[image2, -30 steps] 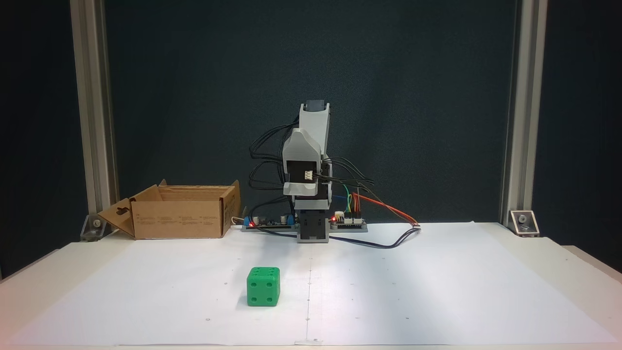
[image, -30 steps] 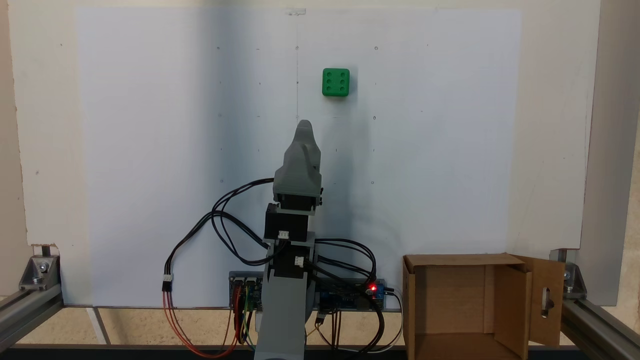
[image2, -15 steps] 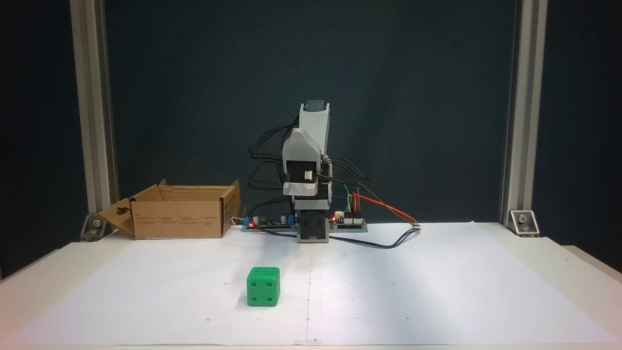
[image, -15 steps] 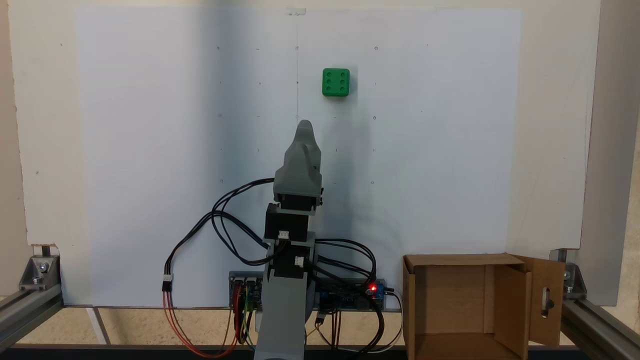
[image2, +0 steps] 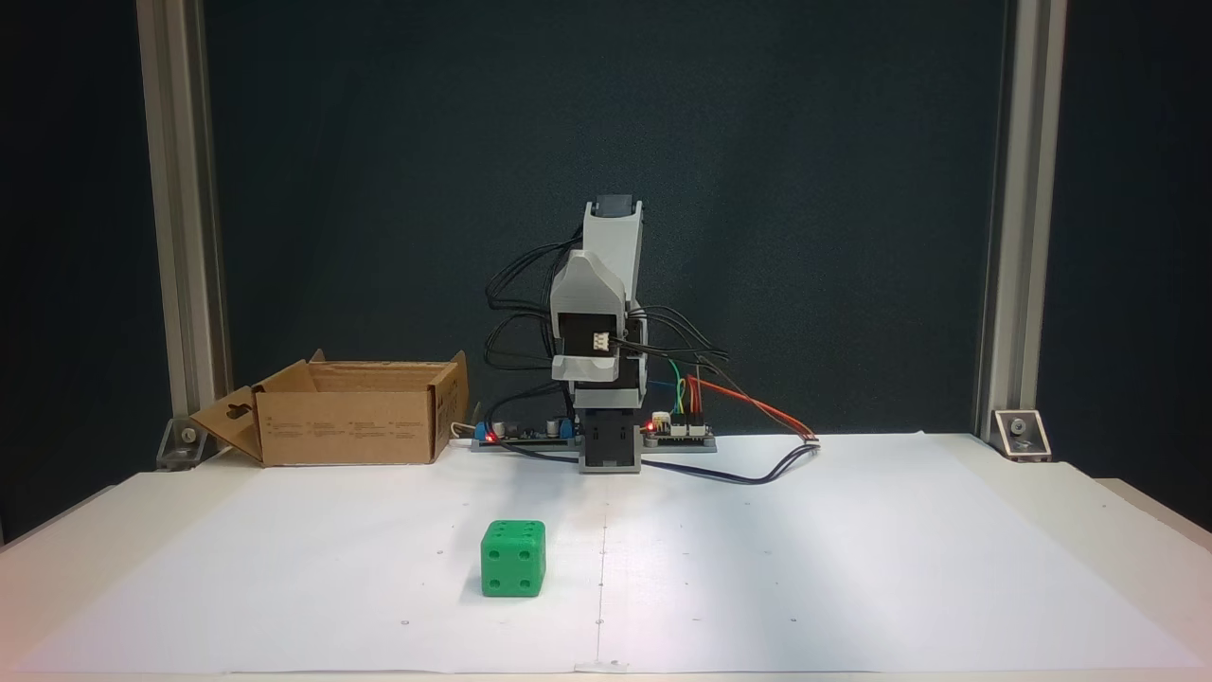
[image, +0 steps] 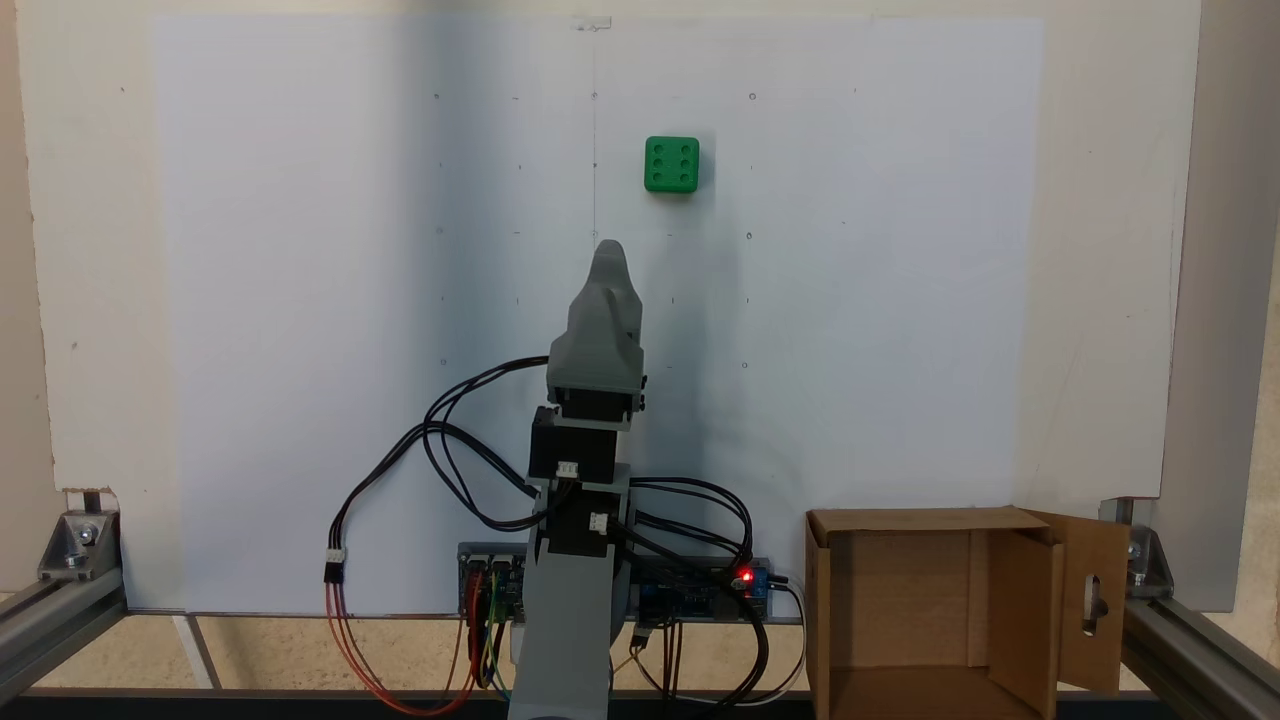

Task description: Grasp a green dice and put it in the bin.

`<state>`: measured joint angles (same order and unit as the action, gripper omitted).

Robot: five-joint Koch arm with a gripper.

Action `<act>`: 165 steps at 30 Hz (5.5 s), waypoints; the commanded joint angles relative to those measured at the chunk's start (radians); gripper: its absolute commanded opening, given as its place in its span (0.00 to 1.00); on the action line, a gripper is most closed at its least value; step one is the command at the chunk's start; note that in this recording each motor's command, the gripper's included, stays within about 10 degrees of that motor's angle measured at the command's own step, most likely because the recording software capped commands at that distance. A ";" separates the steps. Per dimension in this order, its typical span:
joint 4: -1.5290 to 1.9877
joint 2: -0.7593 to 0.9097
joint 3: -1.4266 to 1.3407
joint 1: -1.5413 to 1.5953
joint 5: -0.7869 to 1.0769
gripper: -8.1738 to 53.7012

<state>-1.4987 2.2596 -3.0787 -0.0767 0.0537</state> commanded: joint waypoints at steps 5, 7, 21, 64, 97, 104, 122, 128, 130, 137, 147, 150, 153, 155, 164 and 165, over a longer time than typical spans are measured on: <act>-0.005 0.107 -0.051 0.005 0.006 0.85; -0.003 0.106 -0.051 0.003 0.012 0.85; -0.011 0.109 -0.049 0.002 0.012 0.84; 2.319 -0.227 1.250 -0.071 0.009 0.83; 2.680 -0.923 1.982 -0.127 0.210 0.84; 2.622 -0.942 1.982 -0.141 0.210 0.84; 2.594 -1.026 1.976 -0.153 0.206 0.84; 2.594 -1.026 1.954 -0.150 0.204 0.84; 2.592 -1.026 1.947 -0.149 0.199 0.84; 2.579 -1.026 1.908 -0.146 0.189 0.84; 2.526 -1.026 1.862 -0.140 0.161 0.84; 2.474 -1.026 1.821 -0.133 0.156 0.84; 2.447 -1.028 1.799 -0.127 0.156 0.84; 2.433 -1.028 1.798 -0.127 0.150 0.84; 2.353 -1.029 1.746 -0.127 0.149 0.83; 2.350 -1.031 1.744 -0.127 0.149 0.83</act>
<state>0.8667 1.2164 -1.3514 -0.2178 0.2086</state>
